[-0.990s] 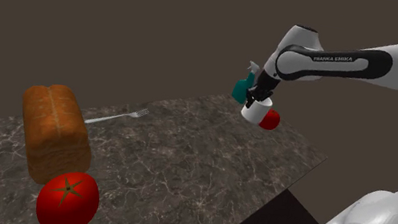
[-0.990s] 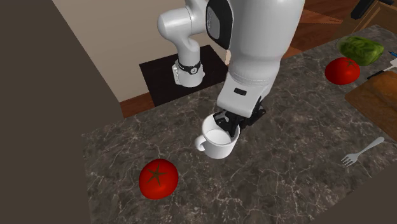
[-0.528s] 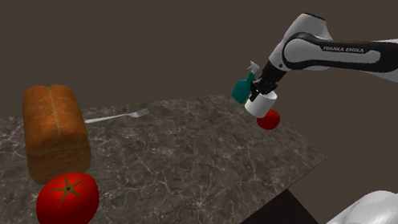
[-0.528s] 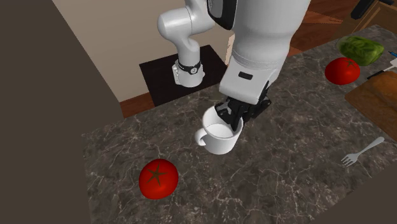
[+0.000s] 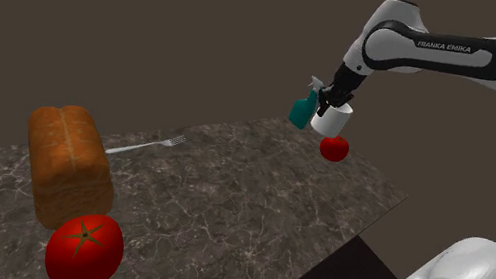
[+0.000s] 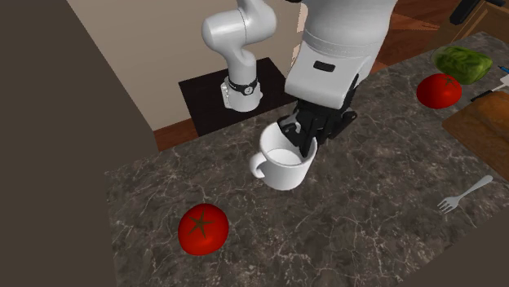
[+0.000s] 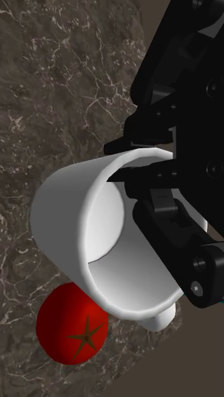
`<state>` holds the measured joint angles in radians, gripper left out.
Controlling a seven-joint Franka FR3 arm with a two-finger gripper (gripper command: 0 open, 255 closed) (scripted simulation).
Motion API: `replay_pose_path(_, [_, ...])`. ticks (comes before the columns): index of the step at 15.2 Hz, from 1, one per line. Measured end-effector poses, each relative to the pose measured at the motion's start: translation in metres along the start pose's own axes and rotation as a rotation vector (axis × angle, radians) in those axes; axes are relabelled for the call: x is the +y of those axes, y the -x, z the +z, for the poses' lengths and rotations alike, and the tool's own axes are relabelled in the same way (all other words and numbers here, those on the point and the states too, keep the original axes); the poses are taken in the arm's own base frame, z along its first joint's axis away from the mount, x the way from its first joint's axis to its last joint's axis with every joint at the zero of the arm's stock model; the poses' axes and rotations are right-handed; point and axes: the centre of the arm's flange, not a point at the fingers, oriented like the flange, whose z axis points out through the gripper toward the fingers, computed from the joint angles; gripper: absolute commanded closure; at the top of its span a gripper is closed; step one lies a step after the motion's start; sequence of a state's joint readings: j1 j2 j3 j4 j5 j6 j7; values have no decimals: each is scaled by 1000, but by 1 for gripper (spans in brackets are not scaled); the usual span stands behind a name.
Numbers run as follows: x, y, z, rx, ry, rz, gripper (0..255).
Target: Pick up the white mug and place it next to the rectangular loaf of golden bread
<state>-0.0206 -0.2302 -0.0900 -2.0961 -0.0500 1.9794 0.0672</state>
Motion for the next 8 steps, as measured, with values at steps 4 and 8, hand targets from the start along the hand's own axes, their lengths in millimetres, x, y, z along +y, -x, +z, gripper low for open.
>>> replay_pose_path(4, [1, -5, -21, 0, 0, 0, 255])
replay_pose_path(8, [-15, -1, -35, 0, 0, -1, 255])
